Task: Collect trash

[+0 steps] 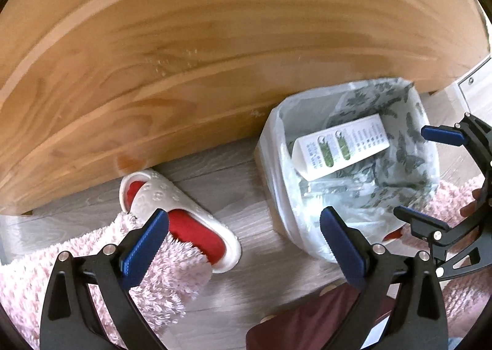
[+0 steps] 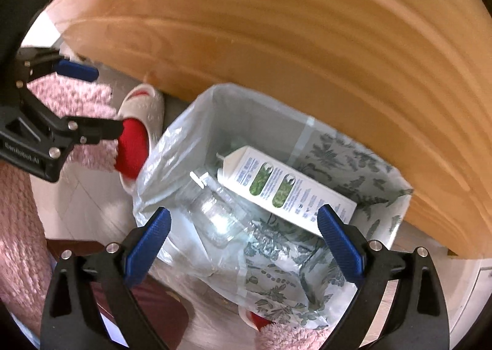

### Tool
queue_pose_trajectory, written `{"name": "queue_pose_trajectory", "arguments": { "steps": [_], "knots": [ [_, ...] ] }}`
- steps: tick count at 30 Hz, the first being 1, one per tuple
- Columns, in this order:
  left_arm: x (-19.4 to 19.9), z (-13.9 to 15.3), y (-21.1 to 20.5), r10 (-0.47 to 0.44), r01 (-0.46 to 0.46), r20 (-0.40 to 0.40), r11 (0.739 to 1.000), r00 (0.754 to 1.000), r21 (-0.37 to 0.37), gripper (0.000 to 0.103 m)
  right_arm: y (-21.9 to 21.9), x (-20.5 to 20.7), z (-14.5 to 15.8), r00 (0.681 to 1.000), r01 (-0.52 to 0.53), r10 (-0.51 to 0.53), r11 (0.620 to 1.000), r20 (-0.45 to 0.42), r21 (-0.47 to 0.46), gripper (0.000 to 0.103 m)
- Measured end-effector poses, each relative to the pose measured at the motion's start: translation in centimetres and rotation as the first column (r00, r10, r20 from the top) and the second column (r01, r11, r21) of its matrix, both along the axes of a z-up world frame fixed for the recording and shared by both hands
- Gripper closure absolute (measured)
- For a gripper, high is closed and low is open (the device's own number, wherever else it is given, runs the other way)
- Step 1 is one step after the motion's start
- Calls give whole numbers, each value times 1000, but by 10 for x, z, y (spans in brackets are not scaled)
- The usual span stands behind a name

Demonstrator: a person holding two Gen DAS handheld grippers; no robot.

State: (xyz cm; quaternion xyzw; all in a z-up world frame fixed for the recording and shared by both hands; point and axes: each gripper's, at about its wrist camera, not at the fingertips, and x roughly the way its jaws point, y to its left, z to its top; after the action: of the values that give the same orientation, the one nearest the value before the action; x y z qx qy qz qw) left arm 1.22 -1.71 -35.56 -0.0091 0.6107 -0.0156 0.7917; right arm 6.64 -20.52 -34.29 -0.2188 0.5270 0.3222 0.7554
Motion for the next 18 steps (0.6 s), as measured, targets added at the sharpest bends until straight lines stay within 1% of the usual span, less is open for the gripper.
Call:
{"name": "queue_pose_trajectory", "arguments": {
  "steps": [6, 10, 15, 16, 18],
  "knots": [
    [-6, 18, 1, 27, -25, 81, 999, 996, -20, 8, -6, -2, 31, 994, 67, -73, 994, 77, 81, 11],
    [-12, 33, 3, 53, -47, 146, 998, 988, -42, 8, -13, -3, 56, 980, 126, -146, 982, 136, 141, 11],
    [-21, 56, 6, 83, -67, 242, 995, 967, -73, 8, -24, -4, 83, 951, 198, -243, 953, 191, 230, 11],
    [-23, 60, 6, 89, -71, 259, 994, 962, -78, 8, -27, -6, 91, 941, 211, -267, 943, 210, 257, 11],
    [-26, 71, 7, 105, -81, 305, 993, 947, -89, 8, -32, -9, 102, 927, 228, -299, 929, 227, 292, 11]
  ]
}}
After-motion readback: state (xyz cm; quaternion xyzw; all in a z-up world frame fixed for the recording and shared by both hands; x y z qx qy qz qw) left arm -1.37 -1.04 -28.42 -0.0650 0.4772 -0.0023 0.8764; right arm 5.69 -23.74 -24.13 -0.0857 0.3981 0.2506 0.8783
